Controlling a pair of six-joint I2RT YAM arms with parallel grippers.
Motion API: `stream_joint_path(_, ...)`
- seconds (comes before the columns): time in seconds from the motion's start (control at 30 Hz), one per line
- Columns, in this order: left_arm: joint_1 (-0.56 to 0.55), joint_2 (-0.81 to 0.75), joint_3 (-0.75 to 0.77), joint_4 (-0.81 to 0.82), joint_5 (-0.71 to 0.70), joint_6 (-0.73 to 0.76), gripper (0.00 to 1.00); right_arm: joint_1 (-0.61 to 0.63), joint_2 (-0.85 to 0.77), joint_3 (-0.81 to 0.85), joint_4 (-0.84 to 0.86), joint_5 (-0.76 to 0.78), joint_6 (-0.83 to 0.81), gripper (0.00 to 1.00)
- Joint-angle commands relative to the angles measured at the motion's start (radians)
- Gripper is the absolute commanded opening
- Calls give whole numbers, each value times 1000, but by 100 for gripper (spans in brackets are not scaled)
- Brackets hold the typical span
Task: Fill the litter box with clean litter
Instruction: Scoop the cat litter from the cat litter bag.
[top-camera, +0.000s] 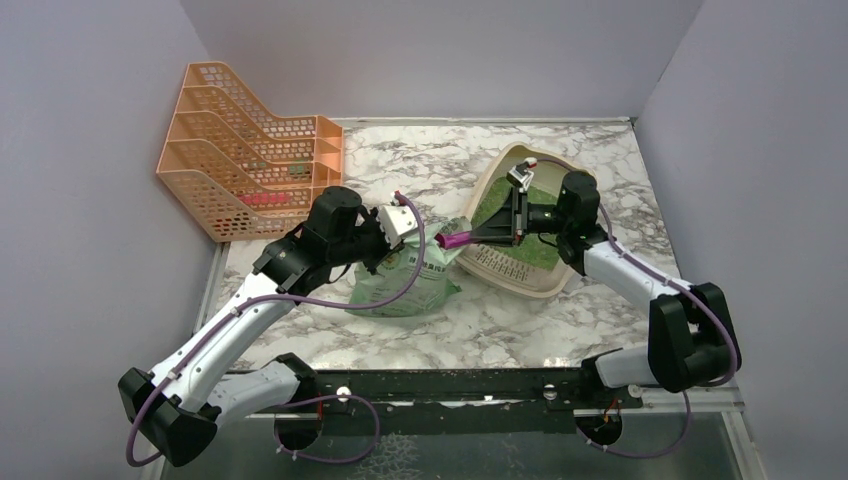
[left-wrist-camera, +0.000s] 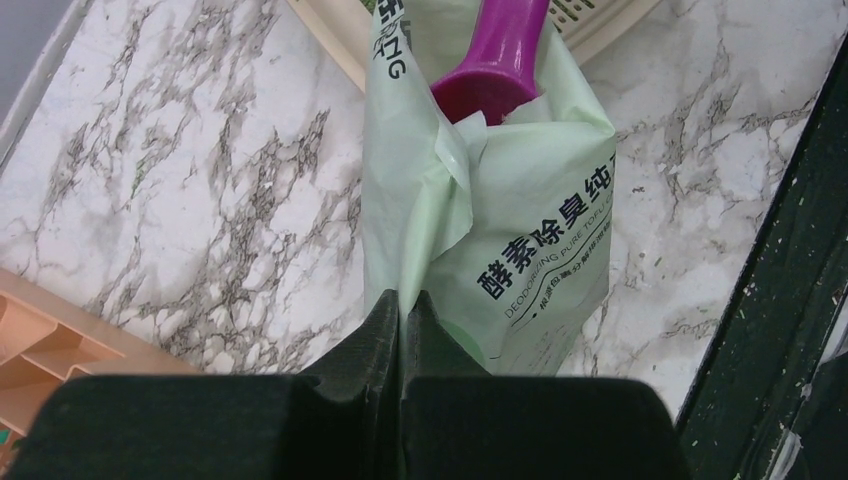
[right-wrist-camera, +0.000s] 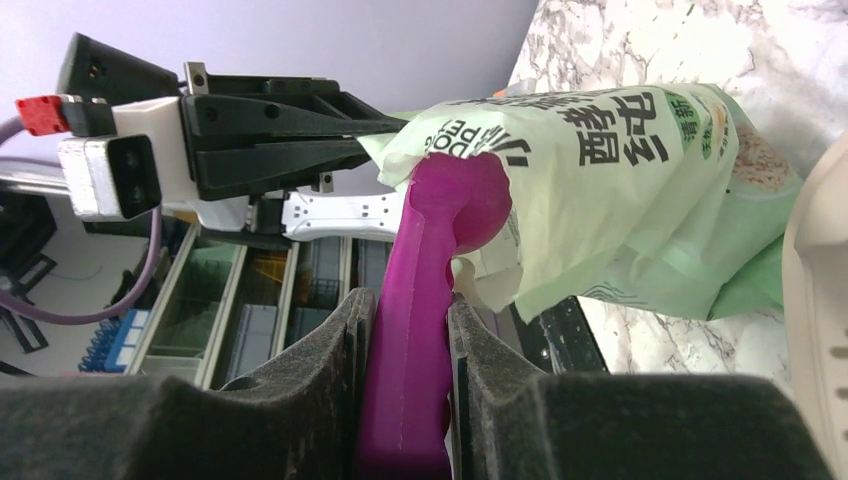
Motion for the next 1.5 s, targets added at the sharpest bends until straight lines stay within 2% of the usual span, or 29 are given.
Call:
stream_joint_path(0.0,10,-32,2,21,-47,3,0,-62,-84,-3,116,-37,113,1)
stream_joint_path(0.3,10,-37,6,22,-72,16,0,-150,-136,-36,57,-49,172,1)
stream_joint_path(0.57,12,-48,13,21,-71,25,0,-215,-186,-66,-111,-46,162,1)
stream_joint_path(0.73,11,-59,14,21,-73,28,0,-275,-221,-110,-104,-63,209,1)
stream_joint_path(0.87,11,-58,22,23,-54,27,0,-276,-218,-108,-155,-74,191,1)
stream_joint_path(1.1,11,-37,51,46,12,13,0,-264,-202,-59,-335,-39,62,1)
stream_joint_path(1.47,11,-57,43,51,-2,1,0,-278,-199,-77,-311,-59,105,1)
